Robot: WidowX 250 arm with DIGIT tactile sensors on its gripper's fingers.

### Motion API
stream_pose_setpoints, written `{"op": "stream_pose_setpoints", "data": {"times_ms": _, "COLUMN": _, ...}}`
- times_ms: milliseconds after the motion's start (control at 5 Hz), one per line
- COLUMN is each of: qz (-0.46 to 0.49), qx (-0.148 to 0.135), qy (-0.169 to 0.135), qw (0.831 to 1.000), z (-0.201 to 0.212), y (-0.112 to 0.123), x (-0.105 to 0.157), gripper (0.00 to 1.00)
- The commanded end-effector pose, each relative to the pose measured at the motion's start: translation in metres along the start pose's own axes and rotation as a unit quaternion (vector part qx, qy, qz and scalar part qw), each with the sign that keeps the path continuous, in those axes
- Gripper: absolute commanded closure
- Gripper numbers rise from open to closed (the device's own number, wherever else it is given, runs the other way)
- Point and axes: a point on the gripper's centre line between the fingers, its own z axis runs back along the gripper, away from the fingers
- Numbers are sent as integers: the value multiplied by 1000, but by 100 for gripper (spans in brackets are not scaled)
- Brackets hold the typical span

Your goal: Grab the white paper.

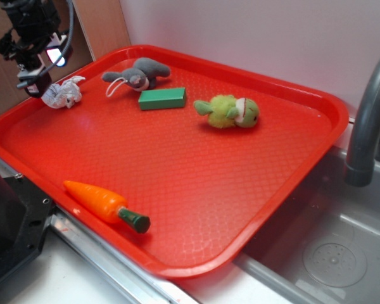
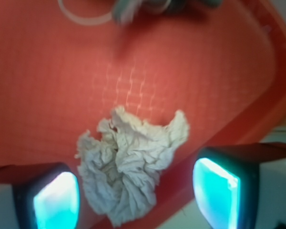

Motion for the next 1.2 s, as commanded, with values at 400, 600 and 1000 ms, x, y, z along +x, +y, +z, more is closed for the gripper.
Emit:
{"op": "stream_pose_setpoints", "data": {"times_ms": 400, "qz": -17, "qx": -19, "qy": 29, "qw": 999, "z": -22, "y": 7, "x": -2, "gripper": 100}}
{"op": "stream_pose_setpoints", "data": {"times_ms": 600, "qz": -21, "qx": -15, "qy": 33, "qw": 999, "z": -22, "y": 4, "x": 3, "gripper": 100}}
{"op": "stream_pose_setpoints", "data": {"times_ms": 1000, "qz": 117, "qx": 13, "qy": 41, "qw": 992, "z": 8, "y": -2, "x": 12, "gripper": 100}}
